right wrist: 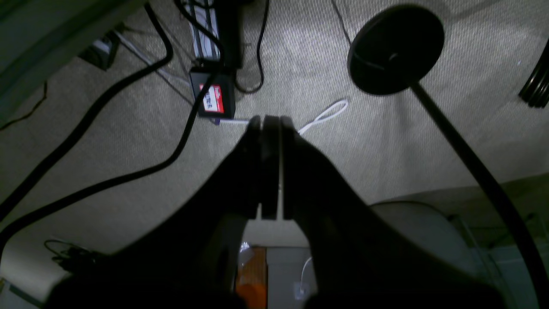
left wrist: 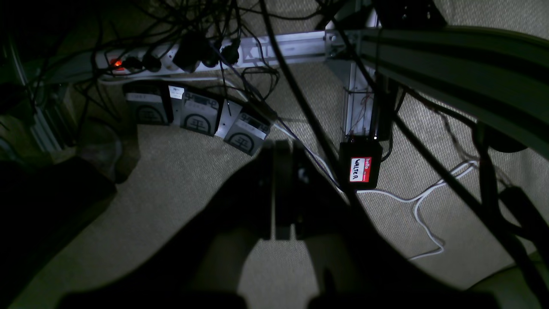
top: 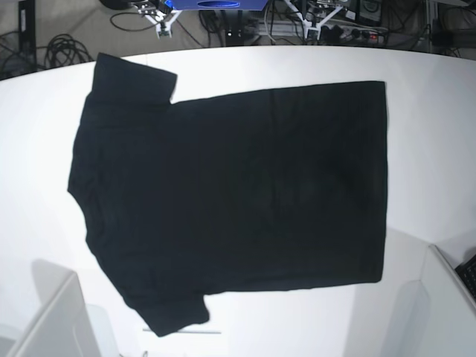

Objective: Fold the T-shirt properly

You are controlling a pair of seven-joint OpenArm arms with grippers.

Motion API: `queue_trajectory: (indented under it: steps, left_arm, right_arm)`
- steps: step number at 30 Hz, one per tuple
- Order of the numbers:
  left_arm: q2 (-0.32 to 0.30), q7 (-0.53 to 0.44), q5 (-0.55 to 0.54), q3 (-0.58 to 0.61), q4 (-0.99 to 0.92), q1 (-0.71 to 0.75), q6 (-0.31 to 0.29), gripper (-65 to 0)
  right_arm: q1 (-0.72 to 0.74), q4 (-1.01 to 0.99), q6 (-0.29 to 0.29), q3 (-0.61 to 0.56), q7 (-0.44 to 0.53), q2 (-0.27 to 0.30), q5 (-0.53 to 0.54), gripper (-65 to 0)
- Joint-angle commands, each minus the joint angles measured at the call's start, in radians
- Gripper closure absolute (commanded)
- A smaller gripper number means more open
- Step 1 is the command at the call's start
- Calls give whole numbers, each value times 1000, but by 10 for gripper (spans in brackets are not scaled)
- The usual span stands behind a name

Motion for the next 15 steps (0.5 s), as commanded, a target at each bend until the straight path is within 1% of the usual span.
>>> queue_trajectory:
  steps: [1, 15]
  left_arm:
    - [-1, -2, 1, 1, 1, 6, 4, 0]
    - [-3, -7, 1, -6, 1, 8, 2, 0]
  right_arm:
    - [-10, 19, -5, -1, 6, 2, -2, 0]
    - [-17, 37, -5, -1, 5, 2, -2, 0]
